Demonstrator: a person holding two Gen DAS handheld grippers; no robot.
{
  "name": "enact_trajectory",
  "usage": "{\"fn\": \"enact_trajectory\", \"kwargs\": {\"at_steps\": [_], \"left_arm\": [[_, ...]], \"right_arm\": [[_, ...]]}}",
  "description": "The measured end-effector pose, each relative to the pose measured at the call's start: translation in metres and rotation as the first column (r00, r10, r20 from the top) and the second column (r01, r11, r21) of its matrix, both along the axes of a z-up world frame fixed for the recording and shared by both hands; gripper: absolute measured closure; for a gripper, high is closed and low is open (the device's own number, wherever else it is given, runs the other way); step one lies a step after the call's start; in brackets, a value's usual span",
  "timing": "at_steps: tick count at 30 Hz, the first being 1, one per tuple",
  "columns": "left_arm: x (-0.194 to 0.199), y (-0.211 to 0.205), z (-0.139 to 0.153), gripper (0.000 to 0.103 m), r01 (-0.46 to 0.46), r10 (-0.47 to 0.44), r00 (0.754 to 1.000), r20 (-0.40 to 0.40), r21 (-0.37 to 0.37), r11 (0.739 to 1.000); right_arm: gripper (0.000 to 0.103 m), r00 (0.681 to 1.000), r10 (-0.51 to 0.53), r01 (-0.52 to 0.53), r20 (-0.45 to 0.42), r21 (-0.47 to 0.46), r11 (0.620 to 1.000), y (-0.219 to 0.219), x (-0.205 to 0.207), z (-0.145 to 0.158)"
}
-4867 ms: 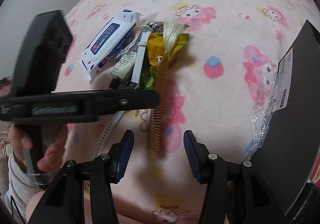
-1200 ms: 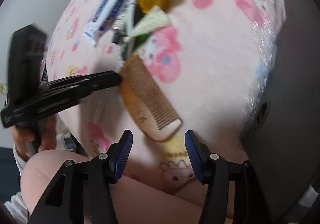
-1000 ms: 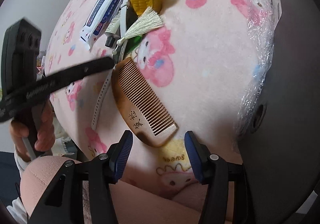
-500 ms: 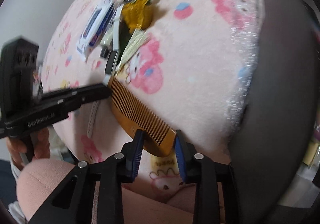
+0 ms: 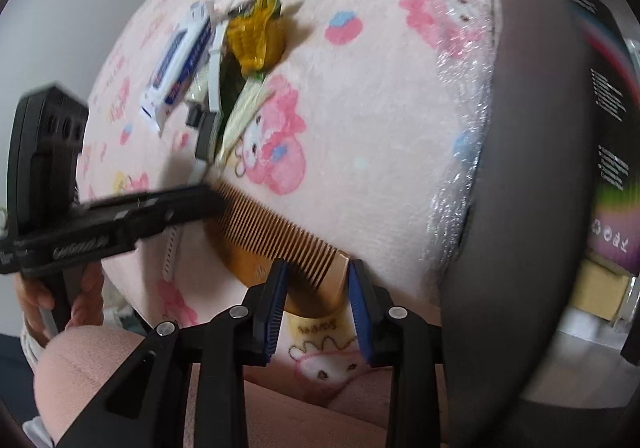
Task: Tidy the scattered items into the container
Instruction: 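Lift the wooden comb and carry it toward the black box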
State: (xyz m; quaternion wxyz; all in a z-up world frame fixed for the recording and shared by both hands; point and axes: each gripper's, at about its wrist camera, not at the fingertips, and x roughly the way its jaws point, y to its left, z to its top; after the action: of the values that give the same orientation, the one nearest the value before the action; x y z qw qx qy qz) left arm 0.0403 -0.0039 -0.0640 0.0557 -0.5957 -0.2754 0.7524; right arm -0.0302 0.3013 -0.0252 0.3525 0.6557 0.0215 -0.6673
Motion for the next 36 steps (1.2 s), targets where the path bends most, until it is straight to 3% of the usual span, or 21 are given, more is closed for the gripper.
{"fn": "enact_trajectory", "kwargs": {"at_steps": [5, 12, 15, 22, 26, 32, 34, 36], "left_arm": [[0.010, -0.003, 0.013, 0.074, -0.039, 0.035, 0.998, -0.043, -0.078, 0.996], [0.009, -0.002, -0.015, 0.073, -0.026, 0.026, 1.000, 0.005, 0.055, 0.998], [0.010, 0.000, -0.012, 0.070, -0.042, 0.044, 0.999, -0.015, 0.072, 0.996], [0.024, -0.001, 0.038, 0.073, -0.022, 0.026, 0.992, -0.122, 0.033, 0.999], [0.034, -0.011, 0.073, 0.076, -0.049, 0.056, 0.979, -0.195, 0.042, 0.998], [0.033, -0.002, 0.118, 0.077, -0.029, 0.036, 0.960, -0.277, 0.029, 0.999], [0.028, 0.008, 0.132, 0.077, -0.009, 0.015, 0.953, -0.301, 0.024, 1.000], [0.022, 0.017, 0.145, 0.077, 0.014, -0.007, 0.946, -0.324, 0.019, 1.000]], "right_arm": [[0.077, 0.999, -0.028, 0.027, 0.022, 0.017, 0.999, 0.012, -0.003, -0.004], [0.076, 0.999, 0.032, -0.033, 0.019, 0.045, 0.998, 0.012, 0.001, -0.005], [0.074, 0.999, 0.030, -0.031, 0.025, 0.039, 0.999, 0.015, 0.002, -0.004], [0.074, 1.000, 0.026, -0.026, -0.009, -0.018, 1.000, 0.024, 0.010, 0.017], [0.074, 0.999, 0.022, -0.017, 0.042, -0.102, 0.995, 0.026, 0.013, 0.033], [0.074, 1.000, 0.011, -0.011, -0.004, -0.186, 0.982, 0.058, 0.010, 0.076], [0.074, 1.000, -0.006, 0.004, -0.011, -0.212, 0.977, -0.002, 0.016, 0.073], [0.074, 0.999, -0.021, 0.015, -0.025, -0.230, 0.973, -0.010, 0.008, 0.079]]}}
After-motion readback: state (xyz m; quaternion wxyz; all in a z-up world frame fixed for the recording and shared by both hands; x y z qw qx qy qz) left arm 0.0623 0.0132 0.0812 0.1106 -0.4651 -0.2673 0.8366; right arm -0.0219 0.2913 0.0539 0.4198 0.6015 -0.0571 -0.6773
